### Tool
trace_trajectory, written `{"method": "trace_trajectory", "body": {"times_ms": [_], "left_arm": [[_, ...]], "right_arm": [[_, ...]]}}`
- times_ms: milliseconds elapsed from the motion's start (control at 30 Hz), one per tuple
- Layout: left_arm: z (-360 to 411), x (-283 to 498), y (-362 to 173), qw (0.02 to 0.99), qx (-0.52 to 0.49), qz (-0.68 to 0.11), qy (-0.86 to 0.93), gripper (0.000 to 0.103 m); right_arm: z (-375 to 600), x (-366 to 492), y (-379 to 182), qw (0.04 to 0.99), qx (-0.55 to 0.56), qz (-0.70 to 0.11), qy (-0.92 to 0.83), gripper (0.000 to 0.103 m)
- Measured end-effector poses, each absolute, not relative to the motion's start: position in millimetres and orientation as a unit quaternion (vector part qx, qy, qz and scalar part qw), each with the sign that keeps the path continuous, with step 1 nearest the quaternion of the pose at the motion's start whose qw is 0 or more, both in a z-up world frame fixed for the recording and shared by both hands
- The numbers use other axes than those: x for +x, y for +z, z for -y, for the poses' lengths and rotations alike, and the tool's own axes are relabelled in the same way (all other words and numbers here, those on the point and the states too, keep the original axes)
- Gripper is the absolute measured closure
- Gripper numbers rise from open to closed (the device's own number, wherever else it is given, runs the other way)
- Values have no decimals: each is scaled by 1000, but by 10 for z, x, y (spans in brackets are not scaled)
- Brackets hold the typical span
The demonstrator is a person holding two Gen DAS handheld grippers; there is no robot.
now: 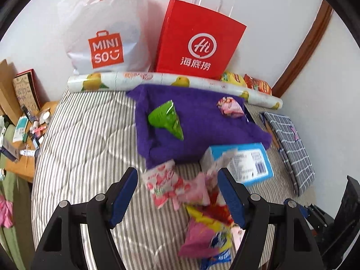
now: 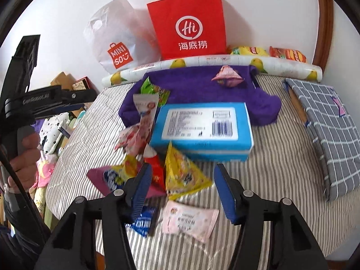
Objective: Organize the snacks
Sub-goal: 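Grasp the pink wowo pastry packet with the right gripper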
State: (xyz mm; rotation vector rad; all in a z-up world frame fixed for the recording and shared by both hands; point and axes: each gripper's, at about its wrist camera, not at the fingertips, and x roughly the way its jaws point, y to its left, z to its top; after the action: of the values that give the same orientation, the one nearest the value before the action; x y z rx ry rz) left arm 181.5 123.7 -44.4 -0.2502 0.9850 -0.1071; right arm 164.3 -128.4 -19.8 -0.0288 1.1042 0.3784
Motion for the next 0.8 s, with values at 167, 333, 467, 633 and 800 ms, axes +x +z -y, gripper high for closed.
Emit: {"method": "trace_trajectory", "body": {"times_ms": [167, 333, 467, 633, 800], "left_arm": [[-1241, 1669, -568, 867, -129, -478, -57, 31], [-1246, 1564, -628, 865, -133, -480, -63, 31], [-1286, 1475, -677, 865, -136, -478, -63, 31], [-1341, 1439, -747, 860, -149, -483, -64, 31], [-1370, 1416, -783, 859, -156, -483, -62, 31]], "right_arm": [[1327, 1465, -317, 827, -4, -533, 181, 45], [1370, 1351, -560, 815, 2, -555, 167, 44], [1473, 1281, -705, 806, 23, -569, 163, 42], [1574, 1207, -845, 791, 58, -586, 168, 38], [1511, 1171, -937, 788, 61, -587, 172, 33]]}}
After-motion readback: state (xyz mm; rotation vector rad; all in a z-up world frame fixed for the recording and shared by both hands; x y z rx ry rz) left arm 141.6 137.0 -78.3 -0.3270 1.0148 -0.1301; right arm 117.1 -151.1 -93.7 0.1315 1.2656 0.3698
